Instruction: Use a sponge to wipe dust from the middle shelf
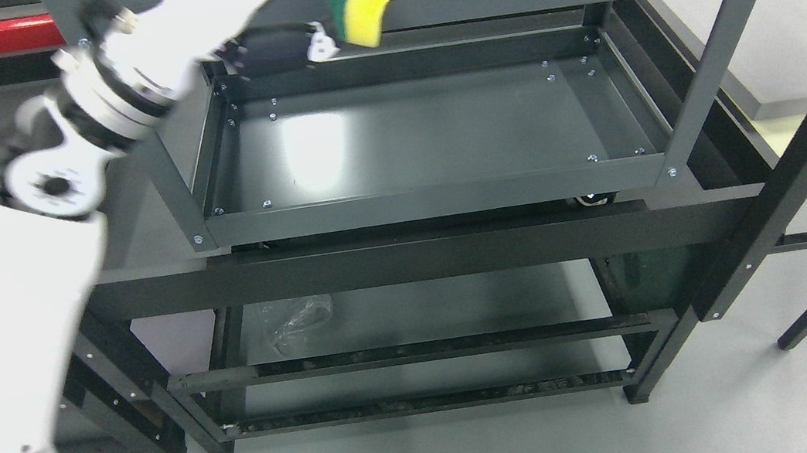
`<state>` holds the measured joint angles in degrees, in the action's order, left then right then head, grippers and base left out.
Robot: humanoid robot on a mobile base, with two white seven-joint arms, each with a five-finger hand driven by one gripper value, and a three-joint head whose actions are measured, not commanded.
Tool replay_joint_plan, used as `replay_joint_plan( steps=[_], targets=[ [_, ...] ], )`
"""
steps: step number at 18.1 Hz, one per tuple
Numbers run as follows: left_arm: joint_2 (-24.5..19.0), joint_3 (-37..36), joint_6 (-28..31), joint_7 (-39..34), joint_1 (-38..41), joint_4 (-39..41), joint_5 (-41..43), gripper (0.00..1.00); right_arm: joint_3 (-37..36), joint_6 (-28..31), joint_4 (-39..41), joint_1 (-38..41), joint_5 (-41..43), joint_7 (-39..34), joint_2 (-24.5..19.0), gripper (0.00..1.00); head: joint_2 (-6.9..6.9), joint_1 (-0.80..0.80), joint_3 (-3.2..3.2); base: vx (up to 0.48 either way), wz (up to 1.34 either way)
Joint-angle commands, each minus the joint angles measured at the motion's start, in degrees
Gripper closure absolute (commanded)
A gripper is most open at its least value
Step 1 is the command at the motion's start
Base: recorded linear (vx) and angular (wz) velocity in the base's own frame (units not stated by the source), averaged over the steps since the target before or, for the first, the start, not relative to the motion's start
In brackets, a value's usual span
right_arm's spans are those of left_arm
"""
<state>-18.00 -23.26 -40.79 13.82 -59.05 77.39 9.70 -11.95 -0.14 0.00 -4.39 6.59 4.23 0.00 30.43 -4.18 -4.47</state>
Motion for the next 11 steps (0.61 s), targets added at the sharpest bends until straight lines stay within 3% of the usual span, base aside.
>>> replay_joint_plan(
  steps=[1, 4, 7, 9, 11],
  targets=[
    [17.0, -12.1, 3.0, -8.1, 13.7, -4.9, -7.8, 0.91, 0.0, 4.2, 1.0, 0.0, 0.0, -0.1, 1.0, 0.00, 0.00, 0.00, 0.00, 0.000, 0.00],
    [17.0, -18.6, 4.4, -8.3, 24.9, -4.6, -13.3, 0.81, 0.0, 4.2, 1.0, 0.0, 0.0, -0.1, 1.0, 0.00, 0.00, 0.00, 0.00, 0.000, 0.00],
    [17.0, -17.8, 4.8, -12.7, 31.9, -4.4, -13.7, 0.85, 0.0, 4.2, 1.0, 0.0, 0.0, -0.1, 1.0, 0.00, 0.00, 0.00, 0.00, 0.000, 0.00],
    [17.0, -9.7, 5.0, -19.2, 34.2, -4.3, -13.7, 1.00, 0.0, 4.2, 1.0, 0.0, 0.0, -0.1, 1.0, 0.00, 0.00, 0.00, 0.00, 0.000, 0.00],
    [17.0, -0.2, 5.0, -19.9, 35.0, -3.9, -13.7, 1.00, 0.0, 4.2, 1.0, 0.0, 0.0, -0.1, 1.0, 0.00, 0.00, 0.00, 0.00, 0.000, 0.00]
  ],
)
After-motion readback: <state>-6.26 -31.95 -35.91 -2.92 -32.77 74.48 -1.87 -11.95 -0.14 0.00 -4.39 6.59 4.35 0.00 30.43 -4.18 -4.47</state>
